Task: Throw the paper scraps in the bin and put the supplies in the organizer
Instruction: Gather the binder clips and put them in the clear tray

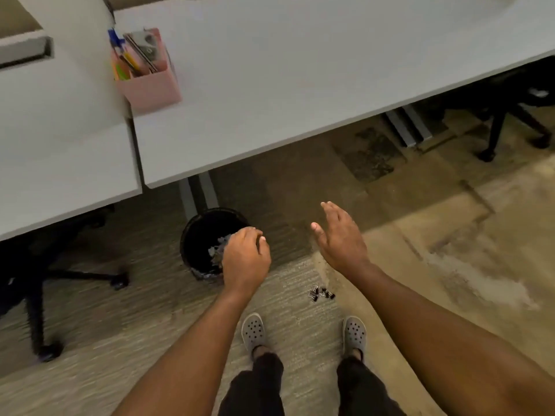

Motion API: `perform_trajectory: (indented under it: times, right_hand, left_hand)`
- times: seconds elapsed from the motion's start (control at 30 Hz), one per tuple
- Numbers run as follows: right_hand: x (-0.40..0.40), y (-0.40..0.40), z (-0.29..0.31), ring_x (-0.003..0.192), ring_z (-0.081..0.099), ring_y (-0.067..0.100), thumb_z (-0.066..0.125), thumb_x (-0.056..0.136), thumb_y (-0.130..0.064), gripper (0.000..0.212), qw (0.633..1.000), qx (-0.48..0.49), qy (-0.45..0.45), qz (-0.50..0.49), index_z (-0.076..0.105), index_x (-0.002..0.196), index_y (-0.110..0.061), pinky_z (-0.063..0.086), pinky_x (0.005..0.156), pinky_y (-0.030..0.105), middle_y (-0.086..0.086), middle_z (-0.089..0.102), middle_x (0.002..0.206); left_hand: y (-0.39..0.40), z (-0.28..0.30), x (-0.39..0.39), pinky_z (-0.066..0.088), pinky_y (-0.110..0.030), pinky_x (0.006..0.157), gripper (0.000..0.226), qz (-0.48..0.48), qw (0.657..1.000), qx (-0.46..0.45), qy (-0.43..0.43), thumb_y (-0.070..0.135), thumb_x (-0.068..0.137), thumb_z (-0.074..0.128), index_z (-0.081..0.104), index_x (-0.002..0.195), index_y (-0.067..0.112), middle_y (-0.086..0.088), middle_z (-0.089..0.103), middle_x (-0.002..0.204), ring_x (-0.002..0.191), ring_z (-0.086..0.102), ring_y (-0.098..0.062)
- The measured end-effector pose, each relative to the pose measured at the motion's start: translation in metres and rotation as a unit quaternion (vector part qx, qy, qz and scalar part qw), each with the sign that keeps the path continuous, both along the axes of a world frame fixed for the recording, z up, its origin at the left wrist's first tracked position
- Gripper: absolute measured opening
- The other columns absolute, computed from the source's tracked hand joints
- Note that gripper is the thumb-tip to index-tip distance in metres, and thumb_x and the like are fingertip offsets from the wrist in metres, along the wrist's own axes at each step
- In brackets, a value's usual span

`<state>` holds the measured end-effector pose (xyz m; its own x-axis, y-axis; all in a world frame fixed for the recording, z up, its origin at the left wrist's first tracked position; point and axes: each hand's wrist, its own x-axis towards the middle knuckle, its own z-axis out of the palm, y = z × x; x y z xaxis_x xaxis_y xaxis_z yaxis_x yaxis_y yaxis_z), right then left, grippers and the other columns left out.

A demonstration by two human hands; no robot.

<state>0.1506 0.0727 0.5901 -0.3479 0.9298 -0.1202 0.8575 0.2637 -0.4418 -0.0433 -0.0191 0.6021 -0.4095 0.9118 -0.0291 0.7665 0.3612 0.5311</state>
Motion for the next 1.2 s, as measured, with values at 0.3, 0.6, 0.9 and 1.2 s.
perform_trajectory:
  times: [0.3, 0.6, 0.9, 1.2]
  right_hand:
    - [0.083, -0.01, -0.189, 0.133, 0.041, 0.023, 0.037, 0.101, -0.038, 0.048, 0.99, -0.121, 0.024, -0.075, 0.038, 0.142, -0.014, 0.035, 0.104, 0.031, 0.006, 0.044, 0.145]
    - [0.151, -0.011, -0.462, 0.101, 0.063, 0.03, 0.057, 0.092, -0.021, 0.034, 0.971, -0.223, -0.077, -0.047, 0.053, 0.124, -0.013, 0.053, 0.085, 0.039, 0.009, 0.046, 0.135]
    - [0.174, -0.043, -0.64, 0.103, 0.057, 0.027, 0.057, 0.09, -0.017, 0.033, 0.95, -0.28, -0.138, 0.003, 0.049, 0.123, -0.016, 0.047, 0.078, 0.032, 0.008, 0.049, 0.124]
    - [0.164, -0.056, -0.703, 0.118, 0.041, 0.027, 0.065, 0.088, -0.024, 0.053, 0.976, -0.144, -0.144, 0.081, 0.04, 0.134, -0.021, 0.05, 0.084, 0.034, 0.013, 0.04, 0.132]
  left_hand:
    - [-0.012, -0.199, 0.08, 0.048, -0.034, 0.084, 0.017, -0.067, 0.984, -0.15, -0.07, 0.017, 0.089, 0.057, 0.068, 0.1, 0.011, -0.005, 0.068, 0.101, 0.097, 0.06, -0.025]
    - [-0.031, -0.471, 0.117, 0.046, -0.038, 0.097, 0.041, -0.155, 0.926, -0.338, -0.06, 0.027, 0.093, 0.054, 0.052, 0.132, 0.015, -0.004, 0.054, 0.134, 0.12, 0.049, -0.024]
    - [-0.044, -0.645, 0.177, 0.05, -0.036, 0.084, 0.063, -0.183, 0.932, -0.309, -0.05, 0.027, 0.091, 0.06, 0.029, 0.146, 0.026, -0.009, 0.038, 0.143, 0.123, 0.047, -0.026]
    - [0.002, -0.718, 0.222, 0.051, -0.041, 0.092, 0.043, -0.193, 0.955, -0.217, 0.053, 0.006, 0.088, 0.063, 0.052, 0.127, 0.019, -0.014, 0.033, 0.146, 0.125, 0.039, -0.034]
